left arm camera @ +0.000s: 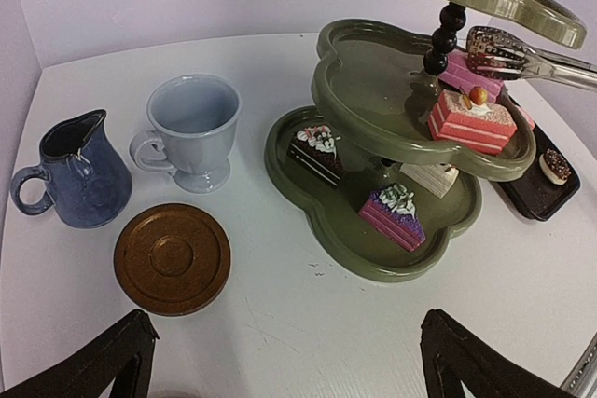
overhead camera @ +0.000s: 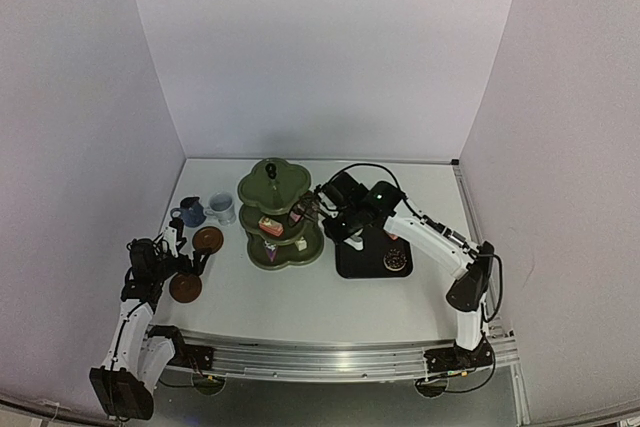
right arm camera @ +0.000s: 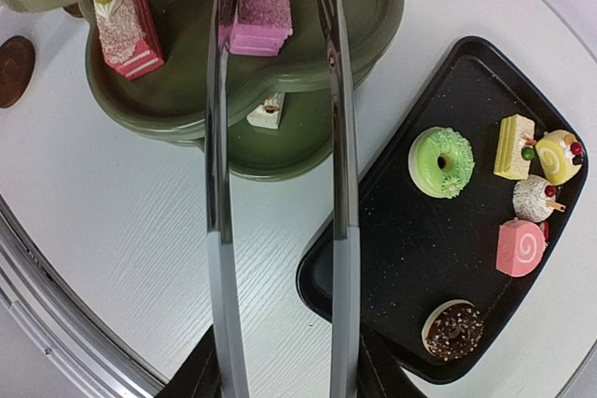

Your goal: Serve the afternoon tea

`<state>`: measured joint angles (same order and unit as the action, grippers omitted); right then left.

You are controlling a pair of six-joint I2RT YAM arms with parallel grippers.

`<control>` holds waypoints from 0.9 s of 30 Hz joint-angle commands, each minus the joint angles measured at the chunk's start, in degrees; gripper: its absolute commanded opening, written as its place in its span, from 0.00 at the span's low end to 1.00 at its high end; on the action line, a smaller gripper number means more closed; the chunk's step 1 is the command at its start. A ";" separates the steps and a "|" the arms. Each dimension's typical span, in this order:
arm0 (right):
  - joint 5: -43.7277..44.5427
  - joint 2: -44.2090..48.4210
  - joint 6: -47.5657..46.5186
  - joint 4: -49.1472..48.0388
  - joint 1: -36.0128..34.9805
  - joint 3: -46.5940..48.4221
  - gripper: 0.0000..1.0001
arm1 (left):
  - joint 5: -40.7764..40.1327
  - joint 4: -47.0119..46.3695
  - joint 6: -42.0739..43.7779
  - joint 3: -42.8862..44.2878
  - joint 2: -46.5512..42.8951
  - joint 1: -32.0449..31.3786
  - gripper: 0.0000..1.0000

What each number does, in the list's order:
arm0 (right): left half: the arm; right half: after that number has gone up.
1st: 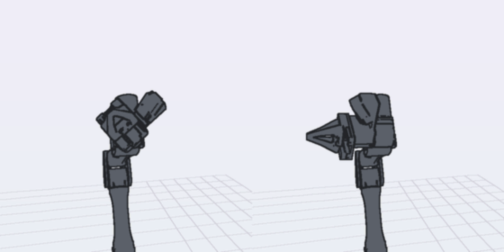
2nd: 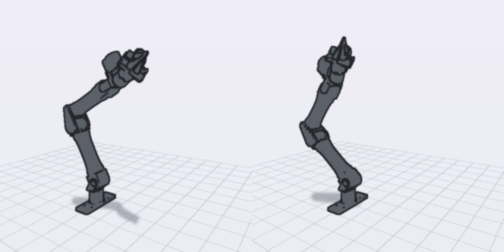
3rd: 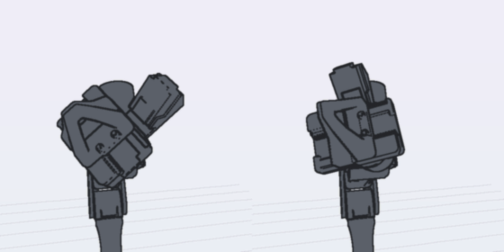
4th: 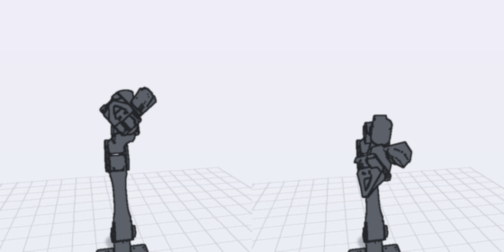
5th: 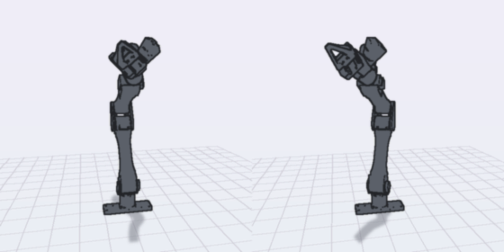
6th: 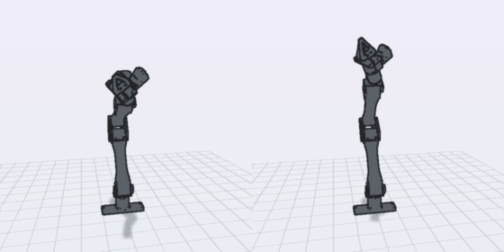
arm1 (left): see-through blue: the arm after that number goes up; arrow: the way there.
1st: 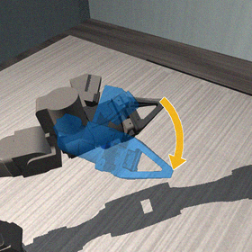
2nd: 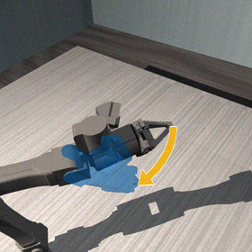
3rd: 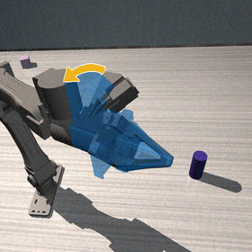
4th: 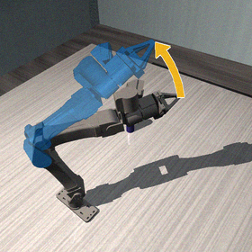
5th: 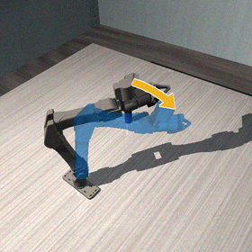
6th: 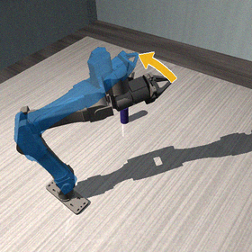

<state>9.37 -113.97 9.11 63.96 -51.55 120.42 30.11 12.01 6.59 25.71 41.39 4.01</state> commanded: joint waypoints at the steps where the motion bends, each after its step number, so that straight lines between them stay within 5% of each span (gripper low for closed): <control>1: 3.39 7.05 1.24 -1.10 -0.36 -1.19 0.39 | 1.42 -0.78 0.74 -0.12 -0.53 -0.08 0.99; 11: 7.22 13.04 3.18 -1.11 0.16 -7.00 0.39 | 1.96 -0.75 0.56 -0.02 -0.51 -0.10 1.00; 27: 11.06 17.84 5.49 -1.89 13.46 -22.71 0.41 | 2.50 -0.59 0.49 -0.03 -0.27 -0.09 0.99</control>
<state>18.49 -95.14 14.59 63.94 -41.45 98.56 31.47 12.03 6.59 25.71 41.28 4.01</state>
